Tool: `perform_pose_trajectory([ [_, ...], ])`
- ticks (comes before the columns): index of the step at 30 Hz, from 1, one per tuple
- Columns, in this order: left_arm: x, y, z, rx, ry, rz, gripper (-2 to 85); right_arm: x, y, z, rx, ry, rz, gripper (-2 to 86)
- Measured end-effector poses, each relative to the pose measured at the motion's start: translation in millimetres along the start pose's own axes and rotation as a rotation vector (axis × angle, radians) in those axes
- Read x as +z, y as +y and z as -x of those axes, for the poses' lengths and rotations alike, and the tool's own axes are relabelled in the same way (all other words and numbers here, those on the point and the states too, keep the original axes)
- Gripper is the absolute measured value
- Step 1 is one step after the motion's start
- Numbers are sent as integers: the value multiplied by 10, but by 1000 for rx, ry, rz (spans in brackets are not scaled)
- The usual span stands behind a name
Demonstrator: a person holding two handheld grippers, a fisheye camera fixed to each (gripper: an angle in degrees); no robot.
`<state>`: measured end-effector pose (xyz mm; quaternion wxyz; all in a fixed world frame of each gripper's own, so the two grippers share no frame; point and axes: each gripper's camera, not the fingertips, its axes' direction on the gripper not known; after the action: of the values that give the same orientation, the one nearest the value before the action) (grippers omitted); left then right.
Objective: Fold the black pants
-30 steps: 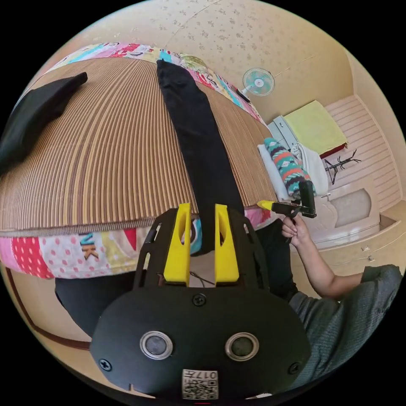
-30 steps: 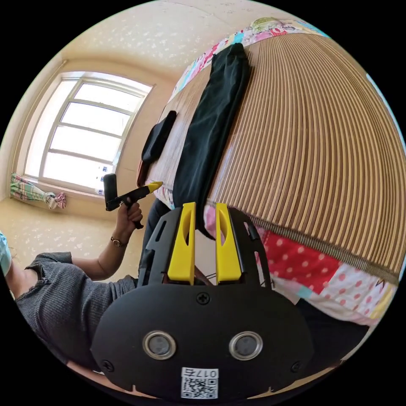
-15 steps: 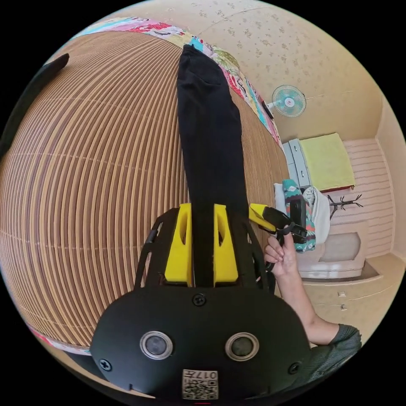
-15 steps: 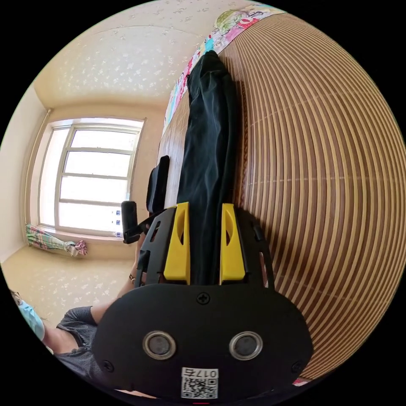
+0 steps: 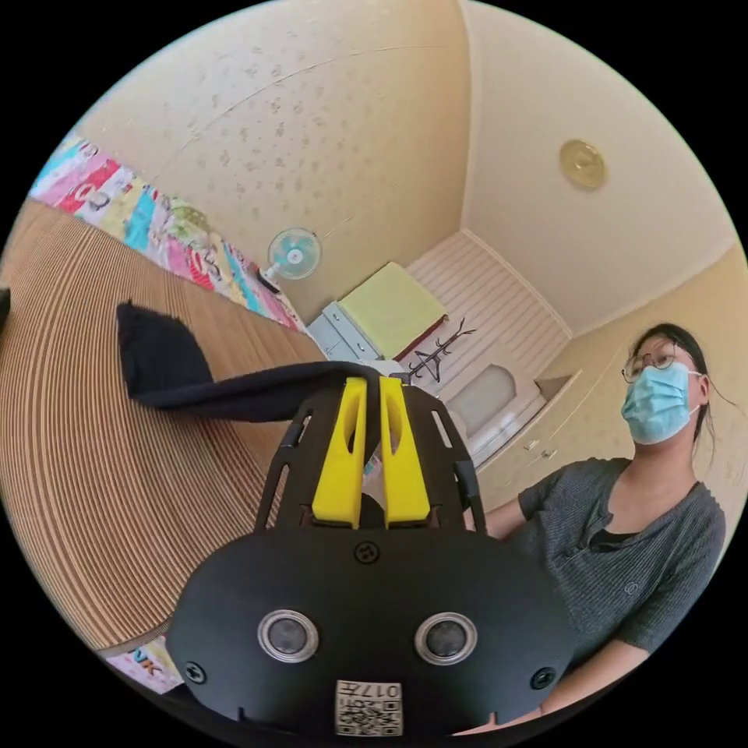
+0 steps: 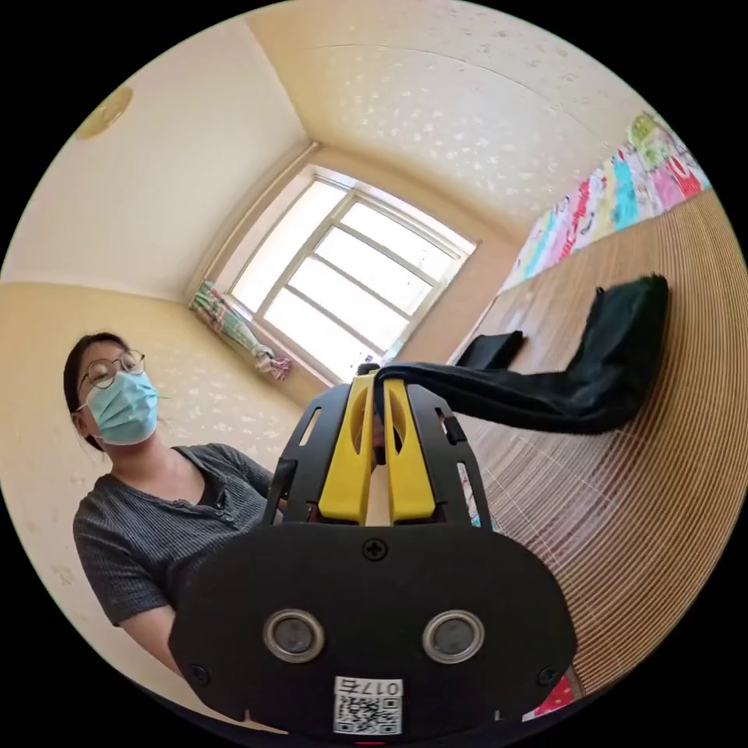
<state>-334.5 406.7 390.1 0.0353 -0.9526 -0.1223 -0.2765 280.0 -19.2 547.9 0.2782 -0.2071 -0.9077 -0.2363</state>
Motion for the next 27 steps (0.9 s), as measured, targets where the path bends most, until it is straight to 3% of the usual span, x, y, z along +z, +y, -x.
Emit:
perform_pose_trajectory([
  [5,-220,-500,-1972,382,53,-107,23,37,-453,1702,-350,5,7,21],
  [9,-313,-692,-2880,496,103,-182,25,139,-651,2914,-507,159,-31,22],
  [13,-289,-849,-3409,554,51,-241,19,196,-759,3323,-540,188,-106,22],
  [19,185,-1291,-2433,233,25,-174,18,119,-1151,2609,-287,293,-168,21],
  [23,649,-1672,-1376,91,-177,-108,21,189,-1593,1616,-100,550,-156,21],
  [27,955,-1669,-517,-17,-295,-27,26,239,-1606,638,84,585,-107,20],
])
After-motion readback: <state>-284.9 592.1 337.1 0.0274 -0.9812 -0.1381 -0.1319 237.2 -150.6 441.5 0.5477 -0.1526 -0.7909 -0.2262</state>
